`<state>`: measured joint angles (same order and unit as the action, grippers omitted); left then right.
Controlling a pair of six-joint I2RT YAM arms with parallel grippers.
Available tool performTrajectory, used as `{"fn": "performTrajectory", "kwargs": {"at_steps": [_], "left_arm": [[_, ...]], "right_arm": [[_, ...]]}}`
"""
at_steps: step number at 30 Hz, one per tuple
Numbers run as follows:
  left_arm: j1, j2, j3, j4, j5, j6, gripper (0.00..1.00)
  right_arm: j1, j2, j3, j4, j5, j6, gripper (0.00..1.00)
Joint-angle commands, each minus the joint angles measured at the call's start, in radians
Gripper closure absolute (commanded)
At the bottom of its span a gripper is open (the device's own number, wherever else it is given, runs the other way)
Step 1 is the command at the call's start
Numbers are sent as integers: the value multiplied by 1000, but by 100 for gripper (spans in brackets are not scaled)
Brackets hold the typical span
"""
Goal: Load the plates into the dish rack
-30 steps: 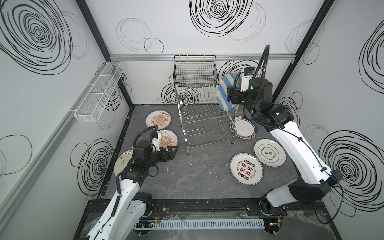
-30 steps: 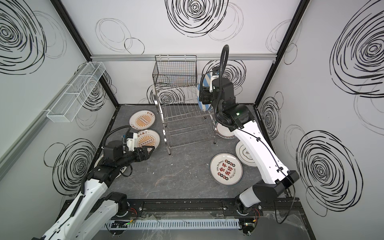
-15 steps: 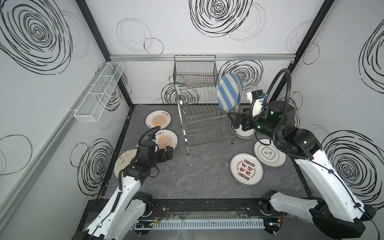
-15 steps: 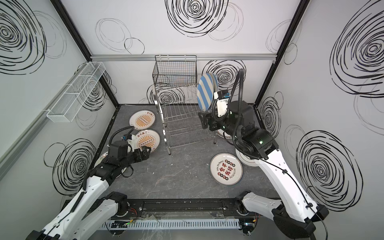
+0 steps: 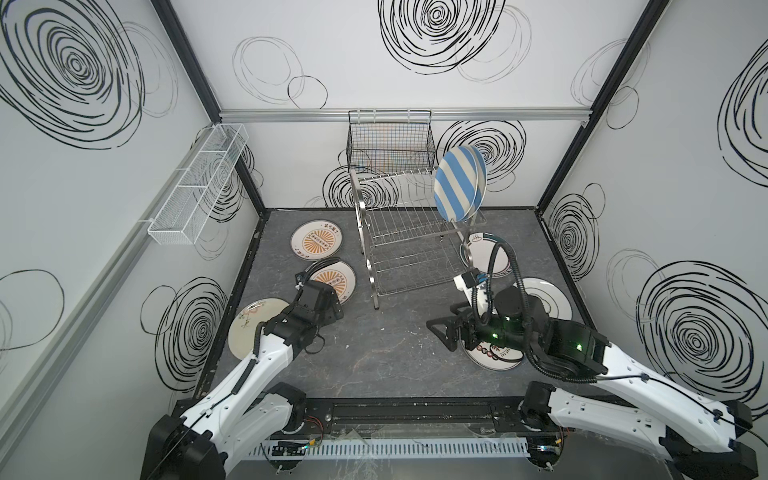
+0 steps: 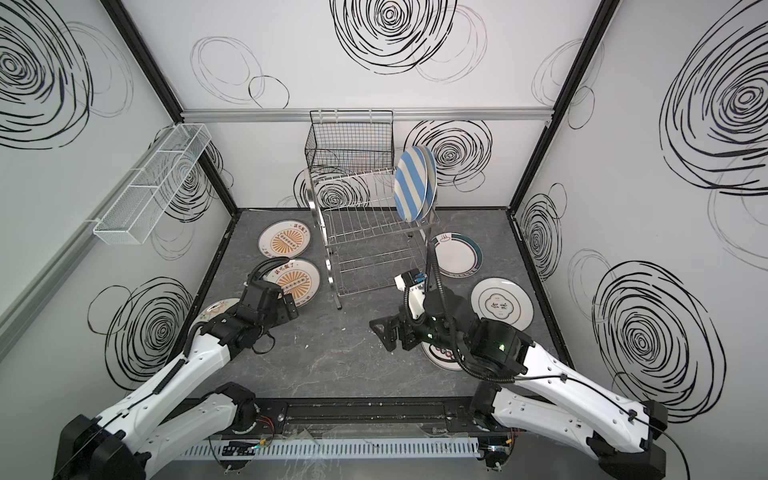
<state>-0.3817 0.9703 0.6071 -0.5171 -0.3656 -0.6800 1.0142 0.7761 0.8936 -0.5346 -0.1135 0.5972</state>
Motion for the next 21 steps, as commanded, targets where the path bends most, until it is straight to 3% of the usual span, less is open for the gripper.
{"fn": "performTrajectory", "kwargs": {"at_steps": [1,8,21], "left_arm": [[-44,20,-15,-24,-141,-98,4],[-27,89,-35,-14,-191,-124,4],[185,136,-101,98,-127,-55,4]], "right_arm": [[26,-48,-52,67,55,80,0],[34,-104,-100,60,59,87,0],[34,-180,-162,46,90,101,0]]}}
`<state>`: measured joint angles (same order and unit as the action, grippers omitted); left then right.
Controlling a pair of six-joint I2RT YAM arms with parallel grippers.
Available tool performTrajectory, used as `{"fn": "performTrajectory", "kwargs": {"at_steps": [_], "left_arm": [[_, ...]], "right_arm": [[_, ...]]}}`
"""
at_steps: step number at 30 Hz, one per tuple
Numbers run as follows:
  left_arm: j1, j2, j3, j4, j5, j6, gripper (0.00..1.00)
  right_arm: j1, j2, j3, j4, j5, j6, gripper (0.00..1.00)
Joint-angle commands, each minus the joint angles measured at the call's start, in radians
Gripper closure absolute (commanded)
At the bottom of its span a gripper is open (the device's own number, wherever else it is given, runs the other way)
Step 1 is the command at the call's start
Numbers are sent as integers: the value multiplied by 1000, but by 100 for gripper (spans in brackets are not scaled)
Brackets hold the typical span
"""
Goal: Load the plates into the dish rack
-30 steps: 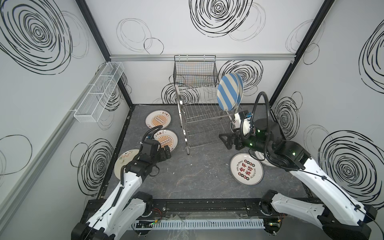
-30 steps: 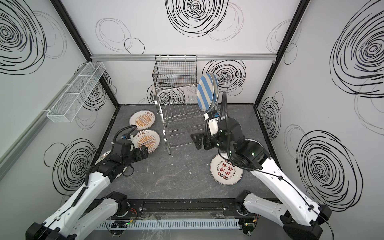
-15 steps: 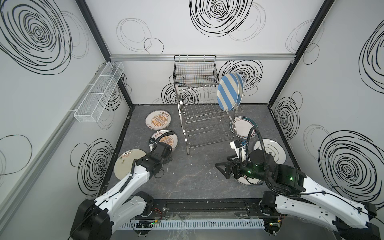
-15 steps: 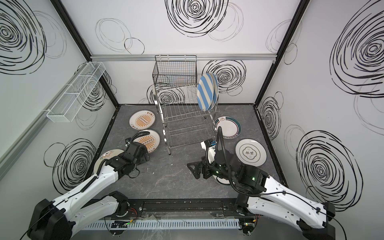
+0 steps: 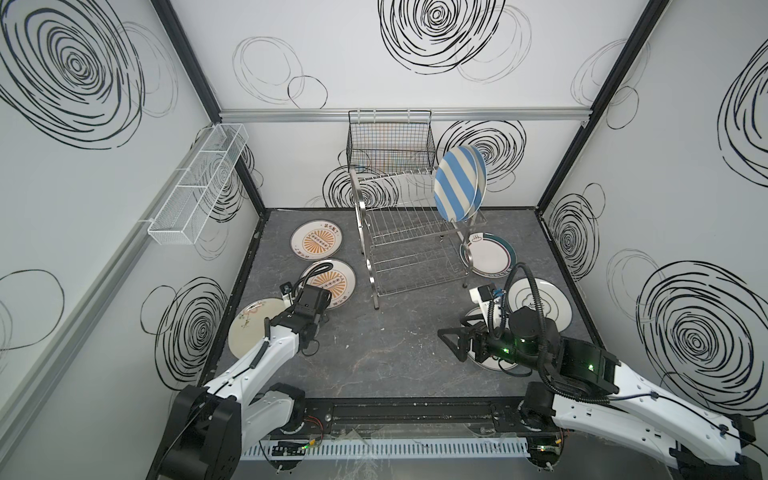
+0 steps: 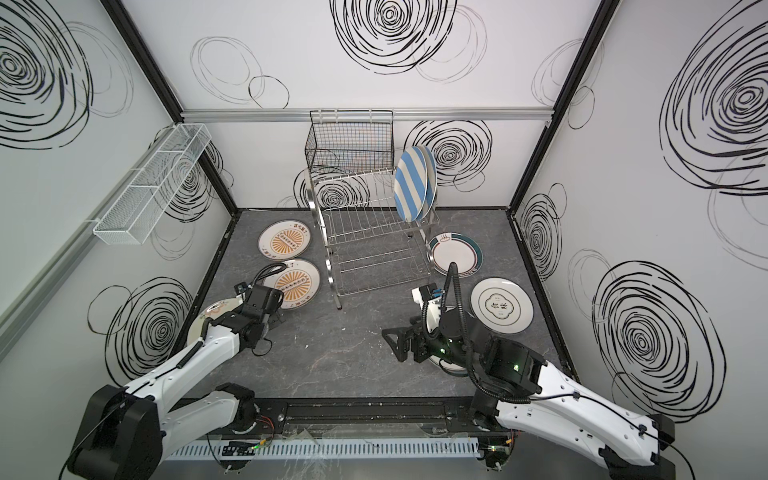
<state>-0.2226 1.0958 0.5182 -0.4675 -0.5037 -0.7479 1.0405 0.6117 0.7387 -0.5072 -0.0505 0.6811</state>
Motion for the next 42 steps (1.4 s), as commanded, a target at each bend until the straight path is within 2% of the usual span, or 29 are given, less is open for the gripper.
{"fn": "performTrajectory", "kwargs": {"at_steps": [1,10,16,23,34,42], "left_arm": [[43,17,-17,61,32,19,4],[146,10,-73,133,211,53,4],[157,-11,-102,162,267,35,4],[144,3,-143,209,404,-19,4],[-105,-152,-212,181,465,-252,4],[-393,-188,-249,235,428,-469,4]], "right_arm": [[7,-15,-7,20,31,15,0],[7,-22,-24,37,31,25,0],[7,-27,-15,32,52,19,0],[7,9,5,57,52,-5,0],[7,44,4,88,51,-15,0],[6,38,-19,82,49,-7,0]]}}
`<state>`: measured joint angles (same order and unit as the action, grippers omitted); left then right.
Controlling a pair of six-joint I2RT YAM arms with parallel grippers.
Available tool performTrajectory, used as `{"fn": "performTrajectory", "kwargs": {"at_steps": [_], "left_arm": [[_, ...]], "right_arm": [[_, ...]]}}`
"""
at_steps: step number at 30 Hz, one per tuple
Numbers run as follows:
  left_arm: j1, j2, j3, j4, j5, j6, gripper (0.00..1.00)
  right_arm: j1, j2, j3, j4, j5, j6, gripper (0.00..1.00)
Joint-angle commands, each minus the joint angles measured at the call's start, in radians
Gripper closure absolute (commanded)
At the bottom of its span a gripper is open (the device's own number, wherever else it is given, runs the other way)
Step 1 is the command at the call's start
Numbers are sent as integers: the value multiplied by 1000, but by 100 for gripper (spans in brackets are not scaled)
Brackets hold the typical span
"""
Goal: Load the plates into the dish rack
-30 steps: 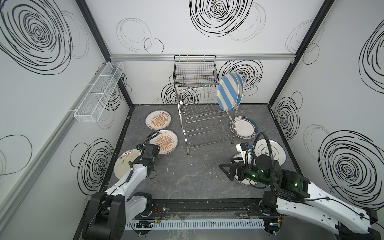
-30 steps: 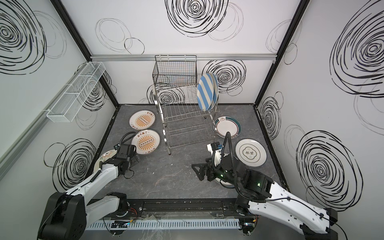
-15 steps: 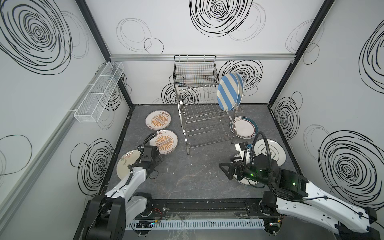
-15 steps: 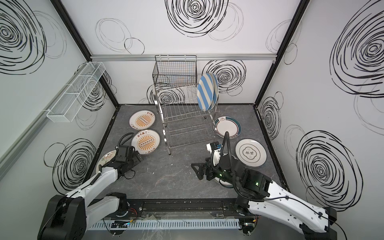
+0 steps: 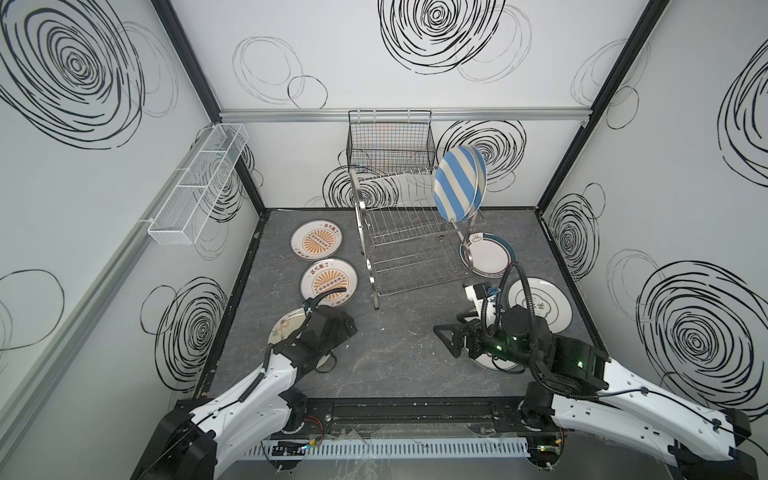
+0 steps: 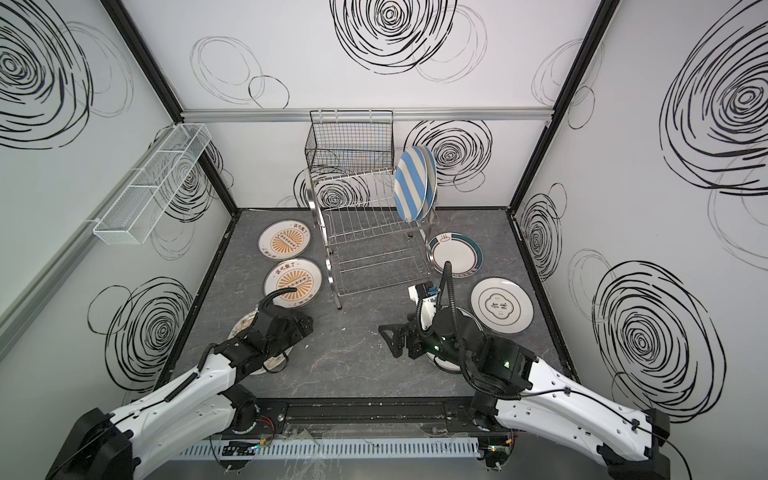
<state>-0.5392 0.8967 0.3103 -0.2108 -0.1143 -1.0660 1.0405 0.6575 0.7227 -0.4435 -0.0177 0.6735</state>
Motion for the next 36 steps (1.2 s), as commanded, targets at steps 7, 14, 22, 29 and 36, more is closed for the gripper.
{"fn": "performTrajectory", "kwargs": {"at_steps": [7,14,22,29,36], "left_arm": [[-232,130,52,54,-70,-177,4],[-345,305,373,-172,-203,10,4],[-68,99,312,-321,-331,114,4],[291,21,209,-296,-333,256,4],[483,19,106,-167,-196,299,4]], "right_arm": [[6,-23,-56,43,16,32,0],[4,25,-144,139,-53,59,0],[6,62,-236,290,-133,109,0],[6,76,-288,358,-161,133,0],[7,97,-310,411,-188,143,0]]}}
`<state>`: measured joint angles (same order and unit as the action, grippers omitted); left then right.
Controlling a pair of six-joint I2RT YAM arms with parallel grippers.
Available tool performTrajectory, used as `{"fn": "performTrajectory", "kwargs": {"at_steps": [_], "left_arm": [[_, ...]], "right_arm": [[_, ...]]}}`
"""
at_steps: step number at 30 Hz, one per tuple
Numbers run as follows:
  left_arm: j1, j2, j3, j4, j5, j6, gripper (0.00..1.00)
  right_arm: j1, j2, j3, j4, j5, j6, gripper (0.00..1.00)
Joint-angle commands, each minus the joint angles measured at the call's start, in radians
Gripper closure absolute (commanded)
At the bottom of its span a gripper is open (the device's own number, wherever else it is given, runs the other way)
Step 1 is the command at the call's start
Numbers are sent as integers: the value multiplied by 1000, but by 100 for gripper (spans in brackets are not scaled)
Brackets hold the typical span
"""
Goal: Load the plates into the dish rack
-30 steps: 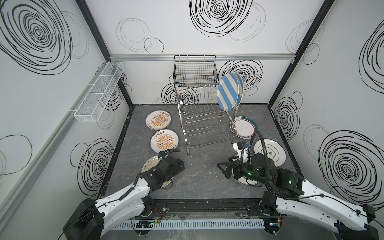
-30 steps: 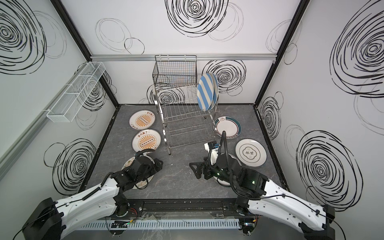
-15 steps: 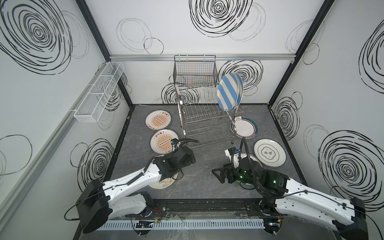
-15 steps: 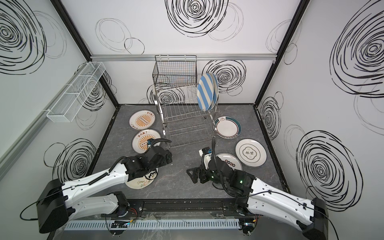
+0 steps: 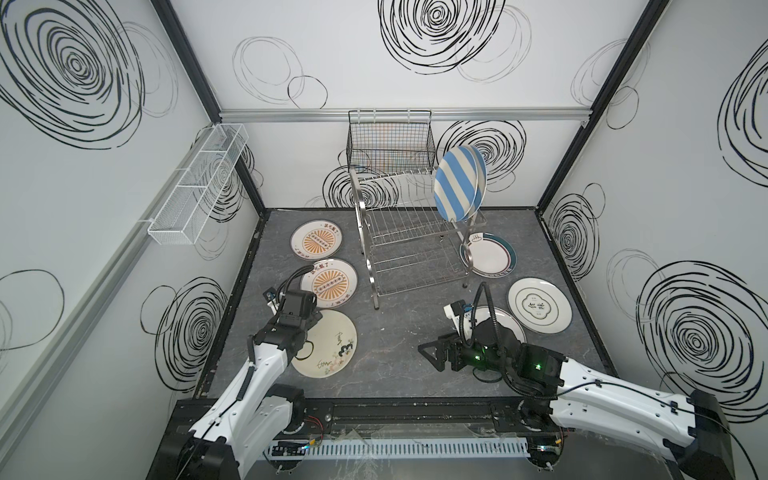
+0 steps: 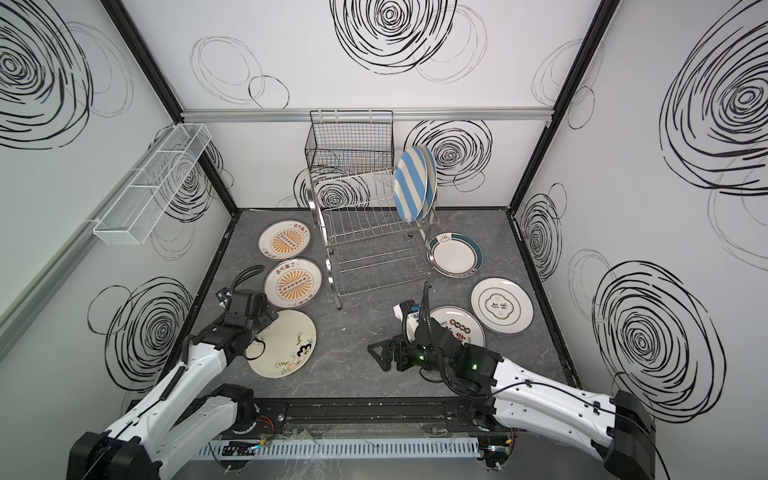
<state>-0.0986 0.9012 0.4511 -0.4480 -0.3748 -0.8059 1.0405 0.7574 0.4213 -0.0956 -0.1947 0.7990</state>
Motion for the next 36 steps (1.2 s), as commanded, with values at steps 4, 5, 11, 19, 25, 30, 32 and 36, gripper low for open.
{"fn": "performTrajectory", "kwargs": {"at_steps": [4,5,11,19,25,30,32,36], "left_arm": [[99,59,-67,134,110,58,4],[107,62,-70,144,126,62,4],[122,16,-120,207,218,52,4],[81,-30,-176,186,232,1,4],[11,-55,-194,175,272,-53,4],[-90,-128,-224,164,265,-120,4],[-135,-151,-237,148,255,-143,4],[-202,-183,-256,117,227,-168,4]], "right_arm": [[7,-10,-9,59,-11,16,0],[7,-13,-9,56,-8,15,0],[9,-38,-46,96,2,31,0],[9,35,-43,157,-27,35,0],[15,83,-31,213,-35,36,0],[15,144,-53,295,-39,42,3],[13,173,-67,345,-37,47,3],[13,258,-60,402,-45,76,4]]}}
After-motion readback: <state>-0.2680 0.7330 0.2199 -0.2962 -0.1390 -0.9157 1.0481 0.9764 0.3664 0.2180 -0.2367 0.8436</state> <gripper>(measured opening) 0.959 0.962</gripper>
